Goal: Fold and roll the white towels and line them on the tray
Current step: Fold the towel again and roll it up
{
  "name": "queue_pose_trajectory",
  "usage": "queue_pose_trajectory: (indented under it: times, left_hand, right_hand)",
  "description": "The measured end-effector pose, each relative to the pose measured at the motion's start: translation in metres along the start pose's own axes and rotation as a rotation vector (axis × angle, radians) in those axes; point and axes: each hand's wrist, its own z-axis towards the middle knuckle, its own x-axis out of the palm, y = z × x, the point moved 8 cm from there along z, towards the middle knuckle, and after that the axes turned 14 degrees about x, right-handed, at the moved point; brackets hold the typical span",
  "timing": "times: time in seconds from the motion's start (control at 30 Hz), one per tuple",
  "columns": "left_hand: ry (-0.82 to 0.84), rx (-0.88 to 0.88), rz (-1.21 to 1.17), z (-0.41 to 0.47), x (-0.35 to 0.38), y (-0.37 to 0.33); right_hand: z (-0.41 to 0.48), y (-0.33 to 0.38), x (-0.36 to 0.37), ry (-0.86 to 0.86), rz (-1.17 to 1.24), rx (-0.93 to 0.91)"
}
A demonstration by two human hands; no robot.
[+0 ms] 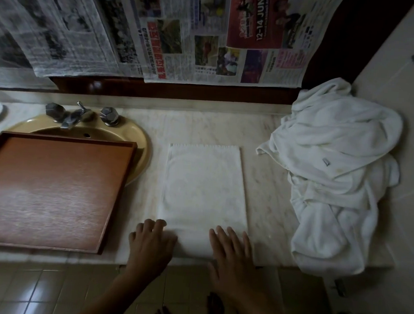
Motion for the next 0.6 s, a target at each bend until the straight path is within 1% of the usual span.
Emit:
queue_pose_trajectory:
  times: [0.1, 0.13, 0.2, 0.33, 0.43, 0.47, 0.57, 0.6]
  left_hand:
    - [-0.238, 0.192, -0.072, -0.012, -0.013, -0.048]
    - [-0.260, 0.277, -0.074, -0.015, -0.009, -0.065]
    - [-0.219, 0.382, 0.006, -0.015, 0.004, -0.085]
    - [-0.097, 0.383, 0.083, 0.009, 0.012, -0.071]
    - [-0.006, 0.395, 0.097, 0.024, 0.009, -0.057]
    - [0.018, 0.413, 0.098, 0.027, 0.008, -0.056]
    - [0.075, 0.449, 0.057, 0.031, 0.003, -0.056]
    - [0.084, 0.458, 0.041, 0.032, 0.002, -0.056]
  right_hand:
    - [0.009, -0.003, -0.001, 0.015, -0.039, -0.001]
    - [0.013, -0.003, -0.002, 0.015, -0.051, 0.002]
    - [0.021, -0.004, -0.005, 0.043, -0.072, 0.025]
    - [0.042, 0.000, -0.014, 0.114, -0.117, -0.026]
    - [0.055, 0.000, -0.027, 0.208, -0.104, -0.036]
    - [0.056, 0.000, -0.032, 0.219, -0.106, -0.048]
    - [0.049, 0.007, -0.031, 0.248, -0.211, -0.172]
    - [0.047, 0.007, -0.027, 0.249, -0.209, -0.160]
